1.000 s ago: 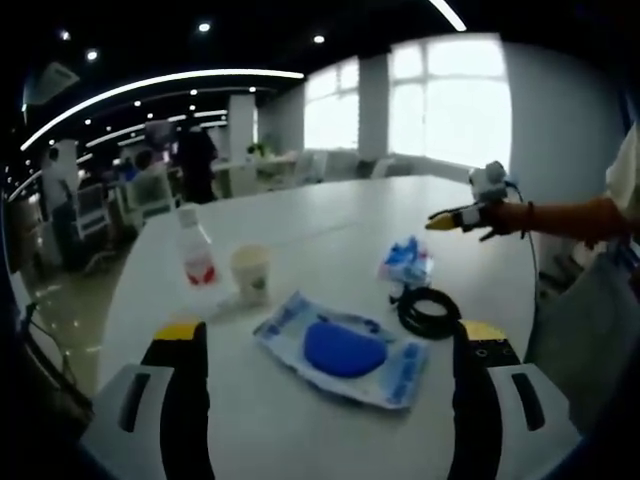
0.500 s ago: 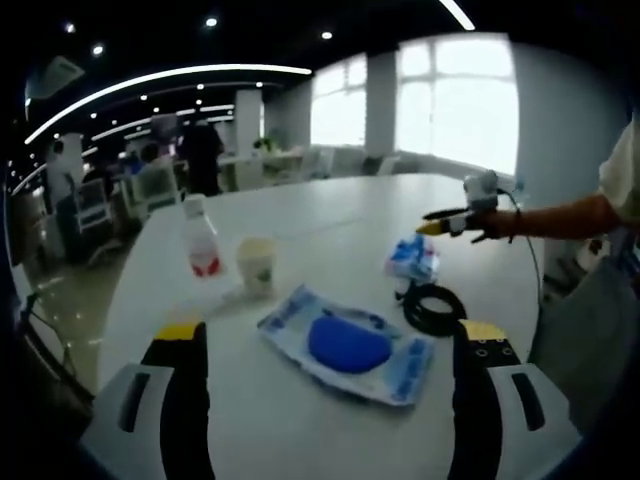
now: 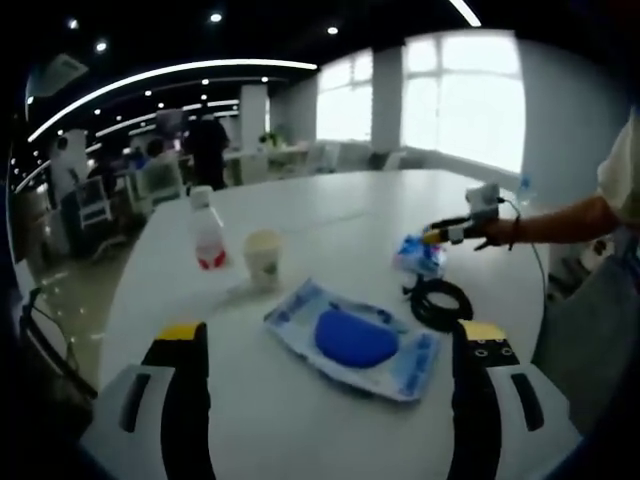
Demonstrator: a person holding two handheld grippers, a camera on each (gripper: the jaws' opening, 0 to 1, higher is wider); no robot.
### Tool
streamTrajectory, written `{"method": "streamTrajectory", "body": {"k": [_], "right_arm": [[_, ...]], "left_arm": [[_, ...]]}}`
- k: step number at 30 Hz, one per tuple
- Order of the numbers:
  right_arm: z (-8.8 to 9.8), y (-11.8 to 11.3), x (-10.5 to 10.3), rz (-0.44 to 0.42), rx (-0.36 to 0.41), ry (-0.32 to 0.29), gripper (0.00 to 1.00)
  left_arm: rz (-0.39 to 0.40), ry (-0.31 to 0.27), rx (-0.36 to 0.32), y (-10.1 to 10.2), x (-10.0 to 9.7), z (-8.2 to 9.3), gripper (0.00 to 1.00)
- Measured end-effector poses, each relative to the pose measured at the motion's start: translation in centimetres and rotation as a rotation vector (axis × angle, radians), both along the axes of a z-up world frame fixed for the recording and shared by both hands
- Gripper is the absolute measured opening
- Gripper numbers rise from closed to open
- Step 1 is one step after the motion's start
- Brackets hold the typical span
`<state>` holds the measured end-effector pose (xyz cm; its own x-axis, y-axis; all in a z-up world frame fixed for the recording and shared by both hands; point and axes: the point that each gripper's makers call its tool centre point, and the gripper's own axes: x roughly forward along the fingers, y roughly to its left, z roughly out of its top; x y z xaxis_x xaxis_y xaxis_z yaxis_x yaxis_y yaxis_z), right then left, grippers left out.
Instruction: Arrange the tabletop items into an orderly group along one side of the table until the central work area is clear of visible clutter.
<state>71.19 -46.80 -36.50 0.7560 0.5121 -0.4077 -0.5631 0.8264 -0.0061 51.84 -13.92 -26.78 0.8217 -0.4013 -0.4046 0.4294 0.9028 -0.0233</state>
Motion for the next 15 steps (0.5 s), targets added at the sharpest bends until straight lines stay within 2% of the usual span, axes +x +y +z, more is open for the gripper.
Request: {"method": "streamTrajectory", "body": {"k": [2, 4, 8, 11, 13, 15], "right_arm": [[-0.9, -0.1, -0.2, 0.003, -0.041, 0.026, 0.33], [-1.1, -0.1, -0.2, 0.003, -0.052, 0.018, 0.32], [-1.7, -0.2, -0.3, -0.008, -0.060, 0.041, 0.29], [-2.1, -0.4, -0.3, -0.010, -0.129, 0.031, 0.27], [-2.3, -0.4, -0.3, -0.018, -0.133, 0.037, 0.25], [-2.4, -0.6, 0.0, -0.066, -0.101, 0.063, 0.19]], "left_arm": [[0.002, 0.005, 0.001, 0.1, 0.0, -0.2, 0.98], [-0.003, 0.008, 0.002, 0.0, 0.0, -0.3, 0.98], [-0.006, 0.011, 0.005, 0.0, 0.0, -0.4, 0.97], [-0.001, 0.009, -0.001, 0.1, 0.0, -0.3, 0.97], [0.003, 0.009, -0.001, 0.2, 0.0, -0.3, 0.97], [0.007, 0.011, -0.002, 0.3, 0.0, -0.4, 0.97]]}}
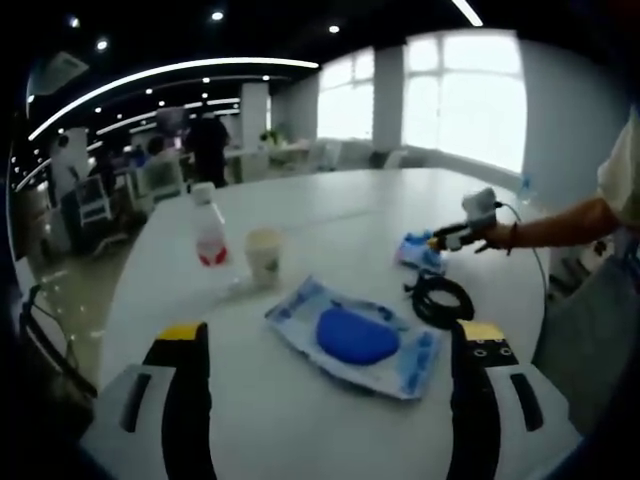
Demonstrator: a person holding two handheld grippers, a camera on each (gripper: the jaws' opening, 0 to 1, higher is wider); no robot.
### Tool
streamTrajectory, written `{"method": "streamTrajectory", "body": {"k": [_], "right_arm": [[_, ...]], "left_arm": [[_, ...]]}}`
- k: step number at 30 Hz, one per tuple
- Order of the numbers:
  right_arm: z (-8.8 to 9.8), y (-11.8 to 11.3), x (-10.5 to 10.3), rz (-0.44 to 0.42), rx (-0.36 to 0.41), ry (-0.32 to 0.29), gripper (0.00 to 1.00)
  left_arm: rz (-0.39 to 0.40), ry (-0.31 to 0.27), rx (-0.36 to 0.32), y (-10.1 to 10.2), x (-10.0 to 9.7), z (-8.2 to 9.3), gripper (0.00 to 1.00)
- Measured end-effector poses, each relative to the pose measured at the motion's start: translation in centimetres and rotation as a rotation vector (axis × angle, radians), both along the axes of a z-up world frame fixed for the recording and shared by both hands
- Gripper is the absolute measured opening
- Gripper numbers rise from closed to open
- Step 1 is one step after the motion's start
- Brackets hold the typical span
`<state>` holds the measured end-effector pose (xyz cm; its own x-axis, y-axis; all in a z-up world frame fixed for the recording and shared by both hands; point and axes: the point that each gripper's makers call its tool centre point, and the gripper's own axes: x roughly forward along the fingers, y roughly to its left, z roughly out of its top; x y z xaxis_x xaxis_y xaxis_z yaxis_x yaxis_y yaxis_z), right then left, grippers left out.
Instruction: Arrange the tabletop items into an orderly group along one side of the table until the central work area is clear of visible clutter.
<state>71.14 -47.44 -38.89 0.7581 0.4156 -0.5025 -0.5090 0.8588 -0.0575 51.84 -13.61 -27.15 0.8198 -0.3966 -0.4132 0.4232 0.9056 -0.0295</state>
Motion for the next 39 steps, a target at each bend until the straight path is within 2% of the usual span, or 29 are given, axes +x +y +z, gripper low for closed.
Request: {"method": "streamTrajectory", "body": {"k": [5, 8, 13, 25, 39], "right_arm": [[0.0, -0.4, 0.2, -0.037, -0.033, 0.001, 0.10], [0.0, -0.4, 0.2, -0.047, -0.079, -0.007, 0.06], [-0.3, -1.0, 1.1, -0.085, -0.101, 0.008, 0.02], [0.0, -1.8, 1.7, -0.163, -0.079, 0.053, 0.01], [2.7, -4.8, 3.3, -0.377, 0.010, 0.084, 0.01]], "left_arm": [[-0.006, 0.007, 0.000, -0.2, -0.1, -0.1, 0.96], [-0.007, 0.005, 0.000, -0.2, -0.1, -0.1, 0.96], [-0.007, 0.001, 0.001, -0.2, -0.1, 0.0, 0.96], [-0.011, -0.009, -0.001, -0.4, -0.1, 0.4, 0.96], [-0.027, -0.003, 0.006, -0.8, -0.3, 0.2, 0.96]]}}
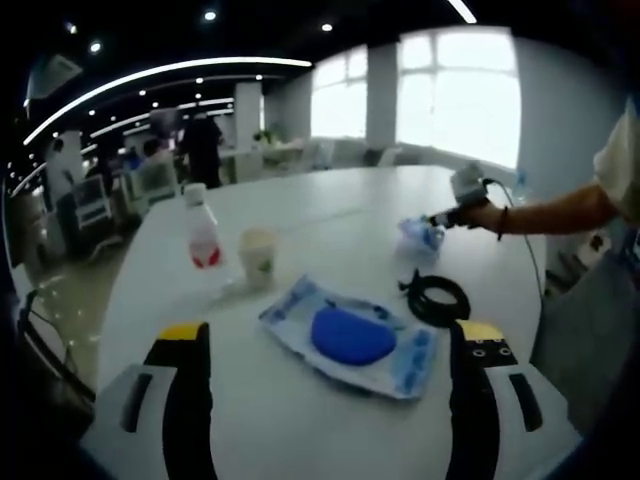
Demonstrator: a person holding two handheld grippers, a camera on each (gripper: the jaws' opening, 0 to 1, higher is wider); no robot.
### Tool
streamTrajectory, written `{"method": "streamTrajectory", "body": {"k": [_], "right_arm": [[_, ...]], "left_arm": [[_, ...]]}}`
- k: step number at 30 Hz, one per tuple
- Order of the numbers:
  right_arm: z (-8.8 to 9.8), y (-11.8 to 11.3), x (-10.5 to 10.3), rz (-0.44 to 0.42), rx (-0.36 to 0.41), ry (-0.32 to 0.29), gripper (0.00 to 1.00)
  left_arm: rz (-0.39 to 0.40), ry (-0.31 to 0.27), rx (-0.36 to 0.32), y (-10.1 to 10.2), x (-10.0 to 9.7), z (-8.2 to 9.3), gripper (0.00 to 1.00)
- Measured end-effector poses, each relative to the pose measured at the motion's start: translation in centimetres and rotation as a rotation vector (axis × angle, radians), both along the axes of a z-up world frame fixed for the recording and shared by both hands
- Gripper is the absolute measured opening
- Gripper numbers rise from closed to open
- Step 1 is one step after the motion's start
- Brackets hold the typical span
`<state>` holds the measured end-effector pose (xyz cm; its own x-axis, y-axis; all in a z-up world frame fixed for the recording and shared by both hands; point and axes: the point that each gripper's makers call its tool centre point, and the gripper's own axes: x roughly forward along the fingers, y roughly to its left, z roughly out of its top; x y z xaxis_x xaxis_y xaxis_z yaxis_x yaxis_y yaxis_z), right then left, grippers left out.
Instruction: Arrange the tabletop items into an orderly group along one side of the table until the central work area is clear of visible clutter.
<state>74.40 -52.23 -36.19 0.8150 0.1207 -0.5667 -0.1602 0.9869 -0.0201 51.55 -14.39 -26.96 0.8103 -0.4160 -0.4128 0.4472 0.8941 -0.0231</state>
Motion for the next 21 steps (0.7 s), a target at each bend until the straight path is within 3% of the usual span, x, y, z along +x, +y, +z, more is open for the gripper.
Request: {"method": "streamTrajectory", "body": {"k": [6, 12, 21], "right_arm": [[1.0, -0.7, 0.8, -0.067, 0.016, 0.010, 0.01], [1.0, -1.9, 0.9, -0.159, 0.025, 0.057, 0.01], [1.2, -3.7, 1.6, -0.264, 0.005, 0.070, 0.01]], "left_arm": [[0.003, -0.001, -0.004, 0.0, -0.1, 0.0, 0.96], [-0.002, 0.002, -0.001, -0.1, 0.0, 0.0, 0.96], [0.002, 0.008, 0.000, 0.3, 0.0, -0.4, 0.96]]}}
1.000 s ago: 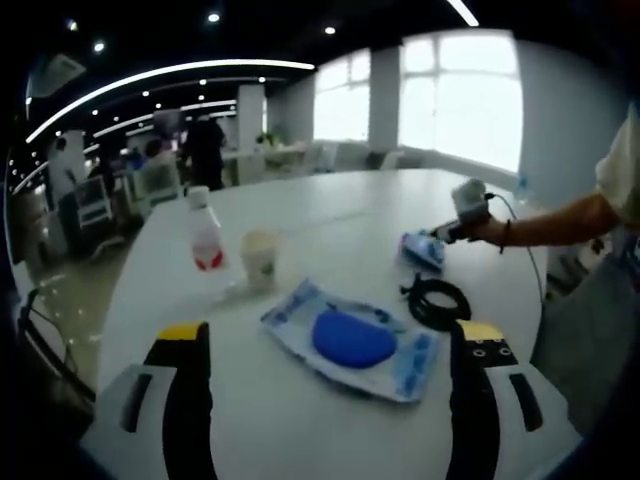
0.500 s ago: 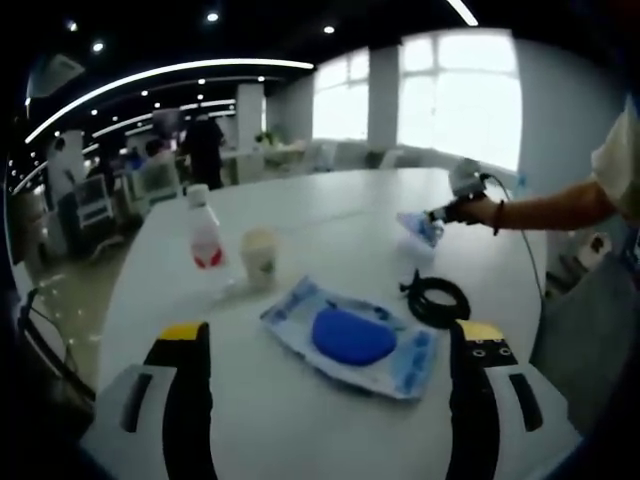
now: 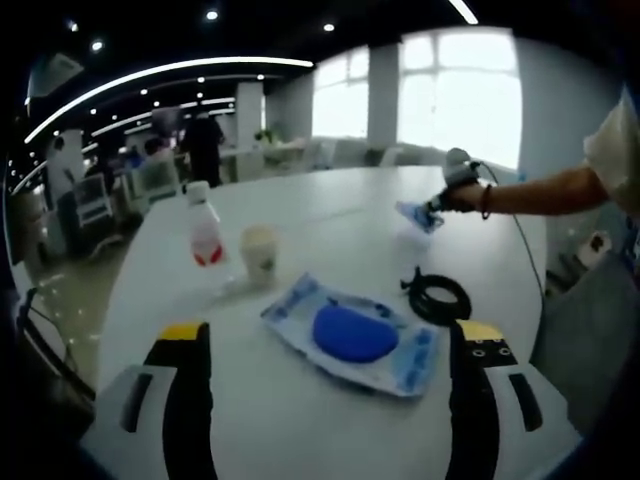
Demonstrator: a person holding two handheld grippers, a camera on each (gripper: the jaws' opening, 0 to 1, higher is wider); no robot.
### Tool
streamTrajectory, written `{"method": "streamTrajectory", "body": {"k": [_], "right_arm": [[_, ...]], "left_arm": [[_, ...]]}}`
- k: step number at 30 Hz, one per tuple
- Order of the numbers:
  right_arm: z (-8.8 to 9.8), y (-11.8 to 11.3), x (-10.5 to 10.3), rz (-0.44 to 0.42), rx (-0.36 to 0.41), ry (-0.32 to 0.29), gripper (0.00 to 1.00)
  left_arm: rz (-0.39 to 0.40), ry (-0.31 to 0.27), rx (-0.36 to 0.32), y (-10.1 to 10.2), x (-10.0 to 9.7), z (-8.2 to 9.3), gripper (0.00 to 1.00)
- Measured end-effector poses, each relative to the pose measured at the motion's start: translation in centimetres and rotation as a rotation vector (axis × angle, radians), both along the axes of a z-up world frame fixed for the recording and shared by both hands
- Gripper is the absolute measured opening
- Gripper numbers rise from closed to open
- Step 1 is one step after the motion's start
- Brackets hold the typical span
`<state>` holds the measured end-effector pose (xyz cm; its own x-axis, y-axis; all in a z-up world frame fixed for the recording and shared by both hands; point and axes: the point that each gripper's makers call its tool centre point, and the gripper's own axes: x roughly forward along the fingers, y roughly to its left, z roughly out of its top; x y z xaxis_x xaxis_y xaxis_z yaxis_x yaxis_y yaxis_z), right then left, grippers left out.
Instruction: Arrange the tabletop items into an orderly group along one side of the table until the central work area is clear of visible clutter.
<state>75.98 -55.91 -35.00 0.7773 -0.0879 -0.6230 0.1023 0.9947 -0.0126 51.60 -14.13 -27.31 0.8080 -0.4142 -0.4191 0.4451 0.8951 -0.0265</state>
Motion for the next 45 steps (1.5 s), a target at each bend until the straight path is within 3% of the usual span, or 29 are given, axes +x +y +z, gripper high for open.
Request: {"method": "streamTrajectory", "body": {"k": [3, 7, 12, 25, 40, 45], "right_arm": [[-0.6, -0.2, 0.3, -0.028, 0.031, 0.018, 0.01], [-0.8, -0.6, 0.5, -0.044, 0.011, 0.033, 0.01], [-1.2, -1.1, 0.7, -0.085, 0.002, 0.049, 0.01], [-1.4, -1.1, 1.3, -0.128, 0.014, 0.057, 0.03], [-1.2, -0.9, 1.1, -0.129, 0.026, 0.062, 0.14], [-0.8, -1.1, 1.1, -0.109, 0.007, 0.054, 0.29]], "left_arm": [[-0.010, 0.003, 0.018, -0.3, -0.1, -0.1, 0.96], [-0.023, 0.009, 0.043, -0.5, -0.2, -0.2, 0.96], [-0.020, -0.007, 0.007, -0.4, -0.1, 0.3, 0.96], [-0.029, -0.013, 0.030, -0.2, -0.1, 0.3, 0.95], [-0.035, -0.011, 0.046, -0.2, 0.0, 0.3, 0.95], [-0.038, -0.008, 0.047, -0.4, -0.1, 0.2, 0.95]]}}
